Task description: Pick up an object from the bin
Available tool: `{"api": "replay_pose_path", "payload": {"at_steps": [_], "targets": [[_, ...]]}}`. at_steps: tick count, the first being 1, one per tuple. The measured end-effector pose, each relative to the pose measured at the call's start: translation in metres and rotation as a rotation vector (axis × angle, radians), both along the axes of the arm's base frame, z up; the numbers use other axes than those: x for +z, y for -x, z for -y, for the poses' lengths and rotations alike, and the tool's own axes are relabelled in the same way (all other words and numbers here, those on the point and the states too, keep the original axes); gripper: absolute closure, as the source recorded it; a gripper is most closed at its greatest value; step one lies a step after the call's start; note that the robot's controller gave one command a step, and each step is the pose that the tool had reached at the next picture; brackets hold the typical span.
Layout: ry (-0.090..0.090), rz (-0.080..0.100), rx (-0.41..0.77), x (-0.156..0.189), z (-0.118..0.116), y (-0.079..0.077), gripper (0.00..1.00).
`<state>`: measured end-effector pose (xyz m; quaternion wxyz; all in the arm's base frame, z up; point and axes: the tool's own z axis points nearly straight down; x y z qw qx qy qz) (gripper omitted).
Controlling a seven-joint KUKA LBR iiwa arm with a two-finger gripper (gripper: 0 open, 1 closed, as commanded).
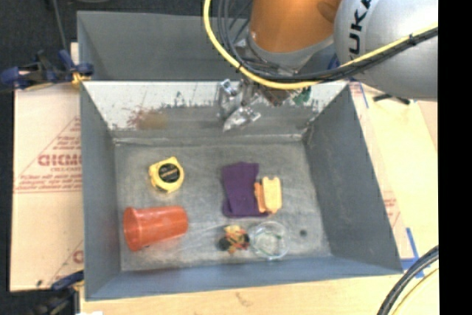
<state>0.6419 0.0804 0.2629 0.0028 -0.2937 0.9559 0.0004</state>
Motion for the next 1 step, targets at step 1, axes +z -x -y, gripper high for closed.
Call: {"api": "replay_pose_path", "payload": {"at_steps": [1], "targets": [[0.003,0.0,0.248,-0.1023,-0.012,-0.0043,0.0]]}}
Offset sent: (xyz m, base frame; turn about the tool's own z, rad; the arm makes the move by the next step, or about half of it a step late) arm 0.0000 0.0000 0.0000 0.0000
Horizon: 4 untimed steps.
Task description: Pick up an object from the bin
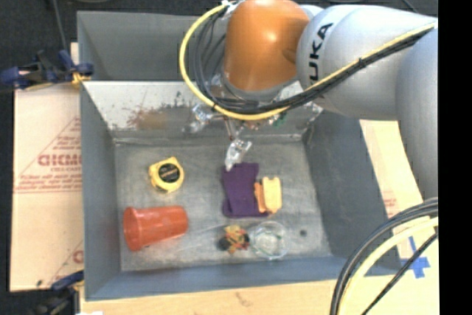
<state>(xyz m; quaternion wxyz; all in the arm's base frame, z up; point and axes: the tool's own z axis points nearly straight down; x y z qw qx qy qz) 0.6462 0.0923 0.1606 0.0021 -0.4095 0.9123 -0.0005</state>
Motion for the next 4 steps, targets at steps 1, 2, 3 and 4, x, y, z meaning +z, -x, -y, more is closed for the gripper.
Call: {"api": "replay_pose_path", "payload": {"at_steps": [1,2,3,4], "targets": [[-0.001,-0.001,0.002,-0.001,-0.001,0.0,0.0],[-0.002,0.005,0.073,-0.02,0.029,0.009,0.0],[0.0,-0.002,0.017,-0.035,0.054,0.023,0.0],[-0.003,0.004,0.433,-0.078,0.069,0.003,1.0]]}}
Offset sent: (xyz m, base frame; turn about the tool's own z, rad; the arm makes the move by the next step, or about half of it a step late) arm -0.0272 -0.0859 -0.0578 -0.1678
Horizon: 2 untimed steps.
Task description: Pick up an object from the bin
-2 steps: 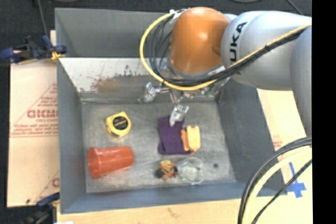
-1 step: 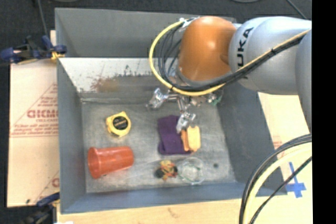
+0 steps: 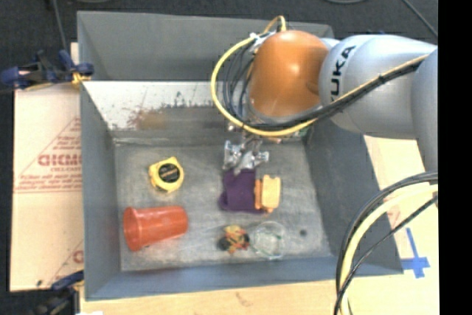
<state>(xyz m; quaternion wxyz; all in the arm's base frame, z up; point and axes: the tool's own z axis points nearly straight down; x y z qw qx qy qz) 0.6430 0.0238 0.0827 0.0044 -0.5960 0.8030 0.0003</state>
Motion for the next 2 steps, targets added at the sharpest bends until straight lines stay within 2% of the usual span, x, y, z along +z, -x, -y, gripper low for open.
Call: {"api": "replay_pose_path", "payload": {"at_steps": [1,2], "targets": [[0.0,0.002,-0.001,0.0,0.0,0.0,1.0],[0.005,-0.004,0.257,0.173,-0.02,0.008,1.0]]}}
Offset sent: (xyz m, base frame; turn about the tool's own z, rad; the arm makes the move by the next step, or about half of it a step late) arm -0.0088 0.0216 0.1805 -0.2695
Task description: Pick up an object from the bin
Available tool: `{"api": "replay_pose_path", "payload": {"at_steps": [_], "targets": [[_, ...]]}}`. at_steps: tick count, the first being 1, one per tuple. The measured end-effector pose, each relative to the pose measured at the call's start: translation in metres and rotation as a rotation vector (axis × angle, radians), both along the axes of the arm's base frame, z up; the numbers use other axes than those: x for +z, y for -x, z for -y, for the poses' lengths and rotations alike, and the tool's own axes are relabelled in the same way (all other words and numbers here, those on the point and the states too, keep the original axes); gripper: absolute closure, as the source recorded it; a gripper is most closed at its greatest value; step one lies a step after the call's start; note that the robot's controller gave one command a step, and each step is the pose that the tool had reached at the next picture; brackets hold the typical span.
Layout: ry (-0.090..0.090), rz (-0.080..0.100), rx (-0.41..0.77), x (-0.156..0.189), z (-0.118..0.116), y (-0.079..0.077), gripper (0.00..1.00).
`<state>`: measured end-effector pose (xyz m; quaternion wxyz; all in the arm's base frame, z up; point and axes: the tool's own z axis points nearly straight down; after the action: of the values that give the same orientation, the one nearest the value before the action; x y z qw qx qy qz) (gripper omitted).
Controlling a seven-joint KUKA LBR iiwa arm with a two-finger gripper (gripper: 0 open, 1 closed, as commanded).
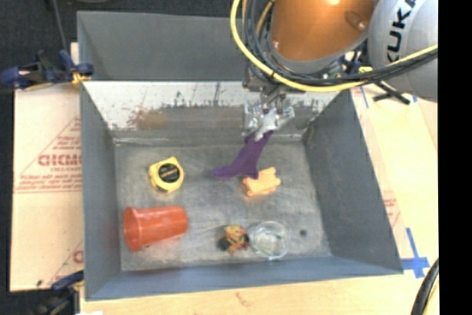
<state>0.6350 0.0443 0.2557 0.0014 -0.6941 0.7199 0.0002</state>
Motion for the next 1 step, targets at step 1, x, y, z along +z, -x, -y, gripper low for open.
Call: {"api": "replay_pose_path", "payload": {"at_steps": [1], "targets": [[-0.001,0.004,0.009,0.0099,-0.0011,-0.0007,1.0]]}}
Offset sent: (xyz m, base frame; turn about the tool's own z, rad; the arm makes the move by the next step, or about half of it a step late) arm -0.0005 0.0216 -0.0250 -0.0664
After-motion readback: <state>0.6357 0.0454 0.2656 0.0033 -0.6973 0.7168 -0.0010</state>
